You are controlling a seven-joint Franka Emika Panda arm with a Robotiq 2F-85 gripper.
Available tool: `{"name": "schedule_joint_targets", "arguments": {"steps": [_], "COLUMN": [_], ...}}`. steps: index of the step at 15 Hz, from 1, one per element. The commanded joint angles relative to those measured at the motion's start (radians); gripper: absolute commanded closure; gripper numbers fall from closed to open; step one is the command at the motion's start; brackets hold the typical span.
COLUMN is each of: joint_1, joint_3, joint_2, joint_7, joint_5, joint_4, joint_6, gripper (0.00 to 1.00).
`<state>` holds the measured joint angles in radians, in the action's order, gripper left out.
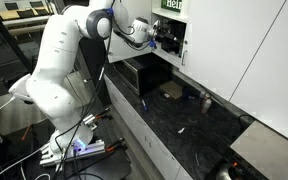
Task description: Open the top right cupboard door
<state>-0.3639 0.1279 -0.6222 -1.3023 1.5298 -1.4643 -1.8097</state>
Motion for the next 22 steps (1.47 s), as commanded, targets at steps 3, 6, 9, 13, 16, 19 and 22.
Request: {"name": "schedule_joint_targets", "arguments": {"steps": [3, 6, 9, 13, 16, 19, 22], "joint_1": [-0.043, -0.044, -0.033, -0.022, -0.011, 0.004, 0.015], "joint_3": [-0.009, -0.005, -0.008, -0.025, -0.038, -0.047, -0.053], "joint_2": [-0.056, -0.072, -0.093, -0.121, -0.136, -0.160, -0.178], "joint_7": [-0.032, -0.030, -0.035, -0.059, -0.090, -0.103, -0.110], "joint_5": [0.081, 0.092, 0.099, 0.122, 0.158, 0.177, 0.183], "joint_4": [0.064, 0.079, 0.097, 0.129, 0.148, 0.187, 0.216], "joint_6": [0.143, 0.199, 0.217, 0.224, 0.212, 0.210, 0.216], "gripper": [0.00, 0.00, 0.00, 0.00, 0.00, 0.00, 0.00]}}
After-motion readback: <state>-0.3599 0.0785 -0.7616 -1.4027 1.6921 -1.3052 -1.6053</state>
